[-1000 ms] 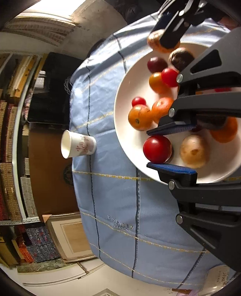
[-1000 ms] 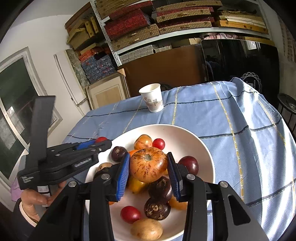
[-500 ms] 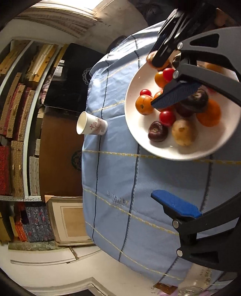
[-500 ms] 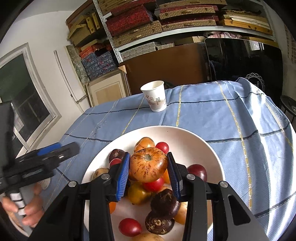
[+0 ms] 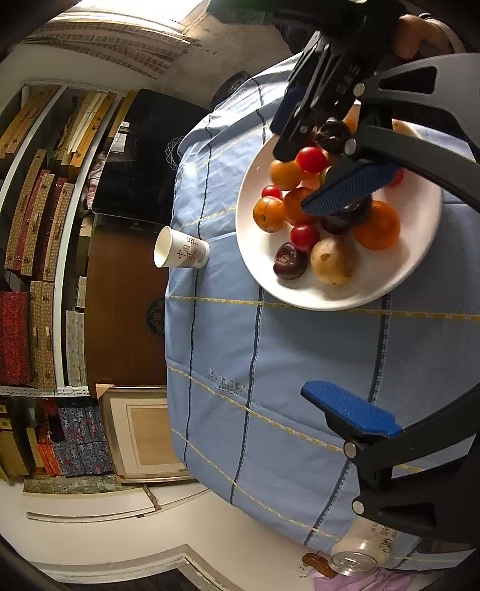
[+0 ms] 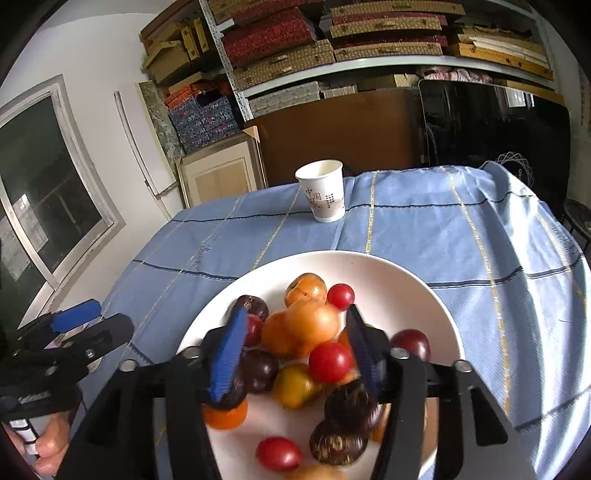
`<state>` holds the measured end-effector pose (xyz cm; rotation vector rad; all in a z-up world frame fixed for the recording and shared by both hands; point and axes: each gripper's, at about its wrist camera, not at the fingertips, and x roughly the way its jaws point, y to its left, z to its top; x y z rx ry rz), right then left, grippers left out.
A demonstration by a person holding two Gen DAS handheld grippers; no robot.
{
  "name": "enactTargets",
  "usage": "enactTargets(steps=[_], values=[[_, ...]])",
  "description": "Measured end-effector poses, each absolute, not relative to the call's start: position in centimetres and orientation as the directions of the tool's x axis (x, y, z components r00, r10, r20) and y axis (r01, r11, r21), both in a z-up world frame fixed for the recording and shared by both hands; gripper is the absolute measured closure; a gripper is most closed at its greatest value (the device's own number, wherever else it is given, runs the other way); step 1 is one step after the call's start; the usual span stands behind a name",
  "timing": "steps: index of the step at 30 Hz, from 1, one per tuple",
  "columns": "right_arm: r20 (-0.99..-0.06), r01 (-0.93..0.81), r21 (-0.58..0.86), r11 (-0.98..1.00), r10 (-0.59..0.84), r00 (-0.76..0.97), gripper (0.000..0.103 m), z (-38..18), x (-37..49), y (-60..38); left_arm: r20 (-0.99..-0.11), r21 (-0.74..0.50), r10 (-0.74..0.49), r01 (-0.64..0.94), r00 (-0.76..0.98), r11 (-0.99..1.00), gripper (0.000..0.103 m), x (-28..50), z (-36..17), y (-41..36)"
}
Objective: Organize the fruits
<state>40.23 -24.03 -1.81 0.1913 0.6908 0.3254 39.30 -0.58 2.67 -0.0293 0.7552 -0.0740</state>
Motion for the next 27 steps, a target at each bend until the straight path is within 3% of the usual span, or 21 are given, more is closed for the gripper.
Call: enactTargets(steps=[5, 11, 17, 27], values=[[-0.586, -0.237, 0.211, 0.948, 0.317, 0.746, 0.021, -0.6, 36.3, -24.5, -0.669, -0.039, -0.067, 0.055, 0.740, 0.998, 0.009, 36.9, 3.4, -0.6], [-0.570, -0.262, 0.142, 0.954, 0.296, 0.767, 0.007, 0.4, 30.6, -24.7, -0.651, -0.010, -0.054, 0.063, 0.757, 0.998, 0.007, 32.2, 4.1, -0.9], [-0.545, -0.261, 0.042, 0.965, 0.241, 0.803, 0.004, -0.3, 25.1, -24.9, -0.637, 0.035, -0.033, 0.072, 0.771, 0.997, 0.006, 26.3, 3.4, -1.5], [-0.583, -0.251, 0.023, 0.968, 0.217, 0.783, 0.004, -3.8, 22.3, -25.6, -0.602, 0.072, 0.001, 0.053, 0.799, 0.996, 0.005, 21.8, -0.5, -1.8]])
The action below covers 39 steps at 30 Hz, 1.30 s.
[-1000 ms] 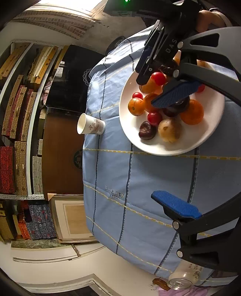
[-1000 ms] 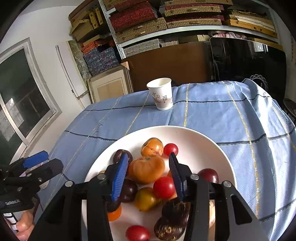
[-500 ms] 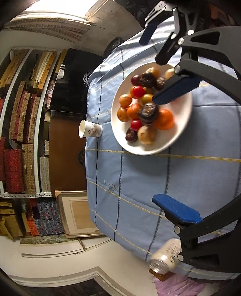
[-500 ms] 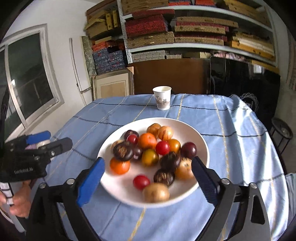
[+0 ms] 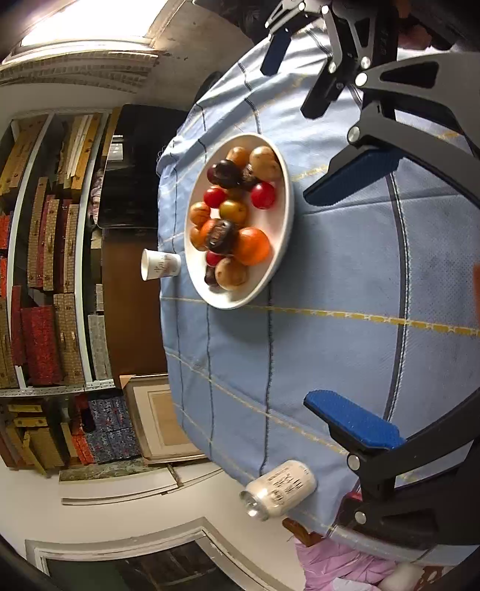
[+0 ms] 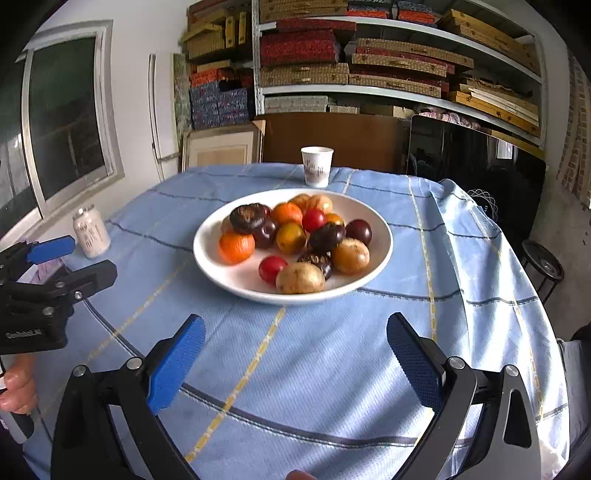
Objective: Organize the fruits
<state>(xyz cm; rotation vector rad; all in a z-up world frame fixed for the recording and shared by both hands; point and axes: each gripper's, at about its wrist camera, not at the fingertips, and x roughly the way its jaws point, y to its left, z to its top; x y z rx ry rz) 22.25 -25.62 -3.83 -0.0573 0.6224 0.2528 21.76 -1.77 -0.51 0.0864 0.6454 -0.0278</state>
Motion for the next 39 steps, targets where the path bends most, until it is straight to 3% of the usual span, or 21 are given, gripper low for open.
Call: enactTargets(steps=[4, 9, 39], values=[[-0.578, -0.247, 0.022, 0.969, 0.214, 0.787, 0.004, -3.8, 21.5, -25.7, -0.642, 0.090, 0.000, 0.076, 0.767, 0.993, 0.005, 22.4, -1.9, -2.4], [-0.558, -0.251, 0.029, 0.968, 0.224, 0.799, 0.004, -3.8, 20.1, -26.4, -0.635, 0.128, -0.003, 0.110, 0.772, 0.986, 0.005, 22.0, -2.3, -3.7], [-0.594, -0.235, 0.082, 0.968, 0.237, 0.769, 0.004, -5.4, 19.8, -27.4, -0.638, 0.097, -0.028, 0.117, 0.770, 0.988, 0.005, 21.1, -2.1, -3.7]])
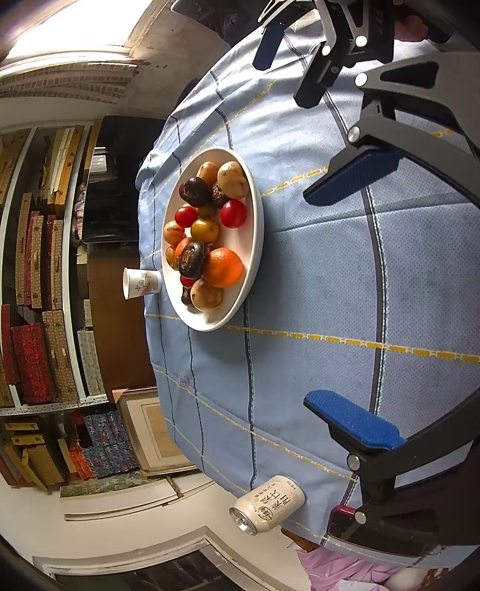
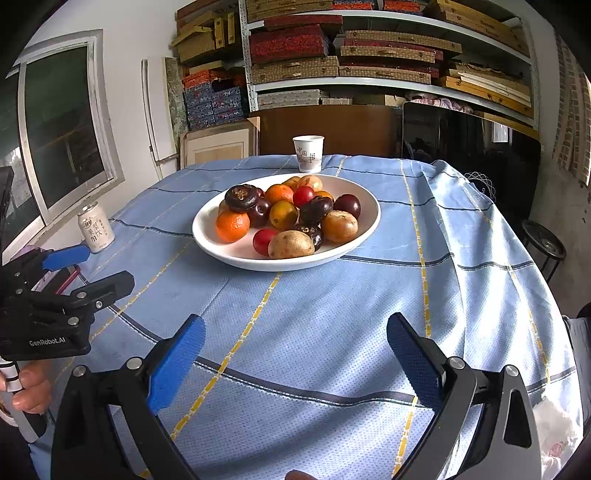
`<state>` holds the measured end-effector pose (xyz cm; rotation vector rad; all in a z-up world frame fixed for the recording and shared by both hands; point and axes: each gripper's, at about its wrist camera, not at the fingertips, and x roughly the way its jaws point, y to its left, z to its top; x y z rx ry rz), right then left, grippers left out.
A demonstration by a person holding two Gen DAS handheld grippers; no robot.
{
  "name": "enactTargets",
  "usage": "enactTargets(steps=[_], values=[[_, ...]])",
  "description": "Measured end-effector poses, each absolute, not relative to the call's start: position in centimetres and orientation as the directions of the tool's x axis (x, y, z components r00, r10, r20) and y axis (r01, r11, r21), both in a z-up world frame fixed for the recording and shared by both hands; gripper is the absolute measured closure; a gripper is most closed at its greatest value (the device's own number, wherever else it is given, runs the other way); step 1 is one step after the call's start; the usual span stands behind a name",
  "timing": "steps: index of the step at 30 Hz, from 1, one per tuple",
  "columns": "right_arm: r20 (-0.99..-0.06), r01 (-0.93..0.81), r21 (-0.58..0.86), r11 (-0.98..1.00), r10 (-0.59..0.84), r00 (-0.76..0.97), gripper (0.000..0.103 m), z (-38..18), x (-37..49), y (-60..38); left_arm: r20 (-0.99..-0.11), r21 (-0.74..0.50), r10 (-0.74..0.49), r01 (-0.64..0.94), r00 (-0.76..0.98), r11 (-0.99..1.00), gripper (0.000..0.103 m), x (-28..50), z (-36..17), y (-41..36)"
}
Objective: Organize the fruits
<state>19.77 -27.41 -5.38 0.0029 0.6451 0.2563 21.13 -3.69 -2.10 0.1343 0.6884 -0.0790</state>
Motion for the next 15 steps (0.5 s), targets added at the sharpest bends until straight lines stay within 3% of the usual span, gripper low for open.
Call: enactTargets(steps=[15], values=[[-0.594, -0.236, 0.083, 0.968, 0.238, 0.768, 0.004, -5.42, 19.73, -27.38, -0.637, 0.097, -0.028, 0.116, 0.770, 0.988, 0.005, 21.04, -2.03, -3.70]])
